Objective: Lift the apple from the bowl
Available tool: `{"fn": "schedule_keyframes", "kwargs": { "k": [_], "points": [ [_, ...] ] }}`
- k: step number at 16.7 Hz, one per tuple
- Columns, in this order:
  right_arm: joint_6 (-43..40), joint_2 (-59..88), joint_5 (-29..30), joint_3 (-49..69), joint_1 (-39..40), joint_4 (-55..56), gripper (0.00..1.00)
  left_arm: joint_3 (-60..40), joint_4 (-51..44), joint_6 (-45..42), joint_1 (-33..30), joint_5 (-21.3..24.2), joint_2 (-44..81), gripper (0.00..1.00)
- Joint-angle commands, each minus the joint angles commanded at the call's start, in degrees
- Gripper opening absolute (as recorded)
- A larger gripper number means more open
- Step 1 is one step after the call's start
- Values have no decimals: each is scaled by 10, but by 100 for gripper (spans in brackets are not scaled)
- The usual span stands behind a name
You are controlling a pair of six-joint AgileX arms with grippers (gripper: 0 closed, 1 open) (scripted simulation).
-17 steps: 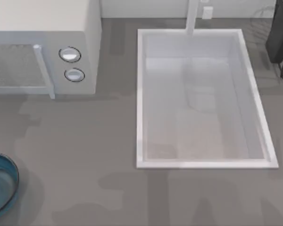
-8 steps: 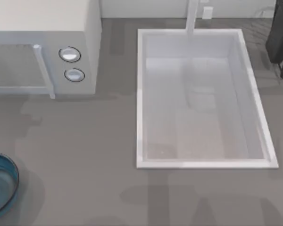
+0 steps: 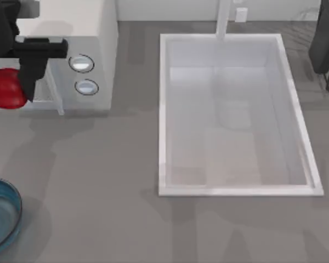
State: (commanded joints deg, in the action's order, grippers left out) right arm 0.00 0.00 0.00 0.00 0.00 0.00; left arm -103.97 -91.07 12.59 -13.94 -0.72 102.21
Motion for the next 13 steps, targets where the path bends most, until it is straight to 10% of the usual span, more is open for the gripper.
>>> {"fn": "schedule_keyframes", "kwargs": {
  "k": [5, 13],
  "points": [
    [0, 0, 0, 0, 0, 0, 100, -53, 65, 143, -145, 7, 127, 0],
    [0, 0, 0, 0, 0, 0, 100, -47, 85, 157, -158, 8, 142, 0]
  ]
}}
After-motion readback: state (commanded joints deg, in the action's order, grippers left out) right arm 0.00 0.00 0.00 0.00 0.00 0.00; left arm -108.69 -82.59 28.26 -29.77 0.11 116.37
